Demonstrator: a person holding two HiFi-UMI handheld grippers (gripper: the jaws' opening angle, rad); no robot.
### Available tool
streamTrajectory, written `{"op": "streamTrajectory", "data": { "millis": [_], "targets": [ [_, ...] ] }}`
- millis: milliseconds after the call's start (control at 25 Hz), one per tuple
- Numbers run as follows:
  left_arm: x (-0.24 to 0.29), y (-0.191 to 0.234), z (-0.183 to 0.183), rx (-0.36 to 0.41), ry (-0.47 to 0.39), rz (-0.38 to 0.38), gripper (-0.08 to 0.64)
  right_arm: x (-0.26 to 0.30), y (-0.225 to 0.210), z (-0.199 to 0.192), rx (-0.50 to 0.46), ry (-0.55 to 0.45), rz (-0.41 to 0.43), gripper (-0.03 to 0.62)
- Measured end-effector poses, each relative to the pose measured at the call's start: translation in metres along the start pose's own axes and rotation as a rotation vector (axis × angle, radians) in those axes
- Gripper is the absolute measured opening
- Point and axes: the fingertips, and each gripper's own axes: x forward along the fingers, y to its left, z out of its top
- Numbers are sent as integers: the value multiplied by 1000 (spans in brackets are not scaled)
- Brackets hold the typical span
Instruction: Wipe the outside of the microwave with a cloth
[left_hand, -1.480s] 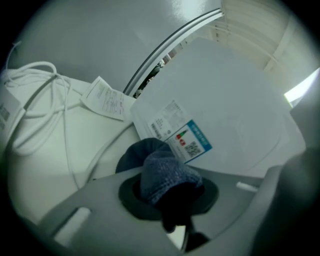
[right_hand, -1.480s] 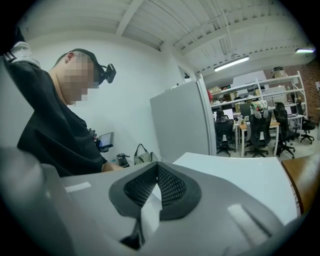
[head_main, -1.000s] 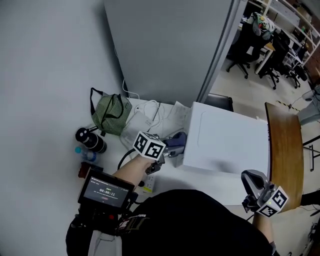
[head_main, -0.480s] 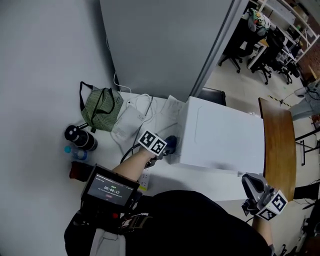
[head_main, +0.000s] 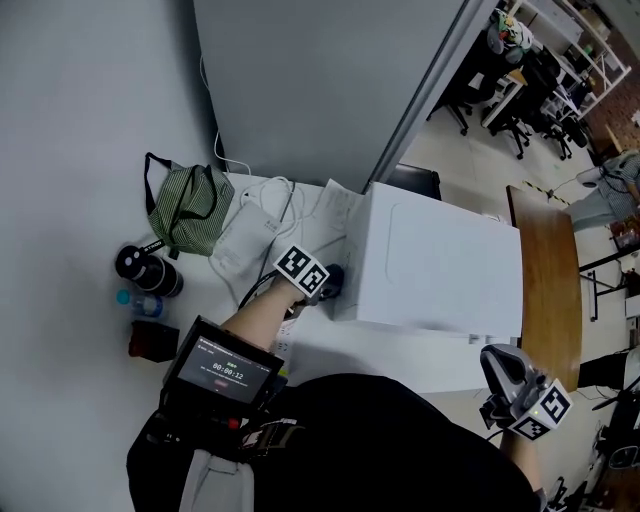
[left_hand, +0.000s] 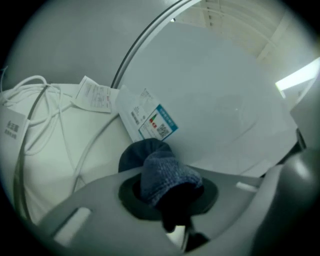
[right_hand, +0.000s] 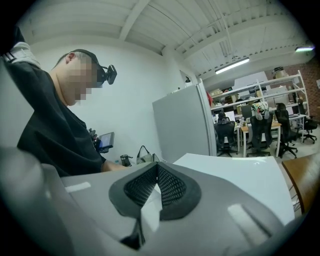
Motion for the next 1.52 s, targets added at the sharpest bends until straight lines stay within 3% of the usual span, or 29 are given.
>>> {"op": "streamTrajectory", "data": {
  "millis": [120,320,400,720,1040,1360,1520],
  "targets": [
    [-43,-41,8,-11,-92,-83,54,-4,-2,5,-1,-48,26,5],
    [-111,-128,23,-85,-285,-361,54,-5,-10,9,7,-113,82,5],
    [-117,-139,28,-98,-326,-410,54,2,-12,7,8,-123,103,5],
    [-84,-130,17,-93,-246,-341,55,-12,-13,13,6,-105,95,5],
    [-37,-87,-5,-88,-122,-333,55,3,5,15,-19,-43,55,5],
    [-25,-72,-11,-246,-9,-419,57,47,41,23,-50,4,37,5],
    [-21,-70,-15,-224,64,-334,57,58,55,26,-55,-12,23,5]
  ]
}}
